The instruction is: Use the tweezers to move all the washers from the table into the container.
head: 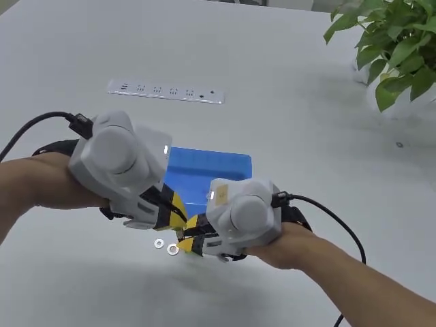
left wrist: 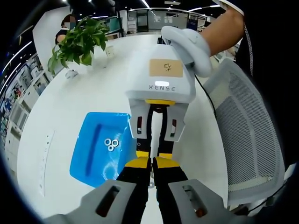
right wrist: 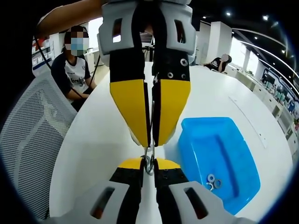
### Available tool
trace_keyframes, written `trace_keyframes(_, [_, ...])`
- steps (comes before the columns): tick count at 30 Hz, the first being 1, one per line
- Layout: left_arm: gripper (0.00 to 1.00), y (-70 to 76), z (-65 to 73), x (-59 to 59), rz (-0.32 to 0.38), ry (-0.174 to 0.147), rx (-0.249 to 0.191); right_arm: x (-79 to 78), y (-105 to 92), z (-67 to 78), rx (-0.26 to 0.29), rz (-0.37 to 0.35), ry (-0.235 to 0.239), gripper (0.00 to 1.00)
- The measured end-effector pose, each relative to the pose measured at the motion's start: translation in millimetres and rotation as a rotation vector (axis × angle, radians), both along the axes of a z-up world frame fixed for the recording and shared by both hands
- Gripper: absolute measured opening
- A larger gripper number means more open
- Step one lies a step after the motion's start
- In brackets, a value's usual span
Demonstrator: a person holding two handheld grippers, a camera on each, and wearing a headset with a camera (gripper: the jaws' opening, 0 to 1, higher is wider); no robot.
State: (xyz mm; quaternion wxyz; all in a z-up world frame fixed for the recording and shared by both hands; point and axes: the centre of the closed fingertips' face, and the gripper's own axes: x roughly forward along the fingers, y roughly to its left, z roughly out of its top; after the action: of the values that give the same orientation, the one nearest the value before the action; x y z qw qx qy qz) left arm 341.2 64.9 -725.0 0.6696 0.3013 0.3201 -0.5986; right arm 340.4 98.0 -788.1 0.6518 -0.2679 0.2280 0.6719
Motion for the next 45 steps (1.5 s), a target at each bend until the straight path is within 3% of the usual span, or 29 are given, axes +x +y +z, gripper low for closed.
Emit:
trace_keyframes(13, [0.06,-0.8,6.7,-1.2,-0.004,-0.015,0.0,-0.7,-1.2,7.3,0.006,-0.004,-0.002,0.1])
trace_keyframes(45, [0.06,1.2,45.8,-3.1,0.003,-0.034,-0.014,-2.5,0.2,45.7,0.023,-0.014,-0.027,0.1])
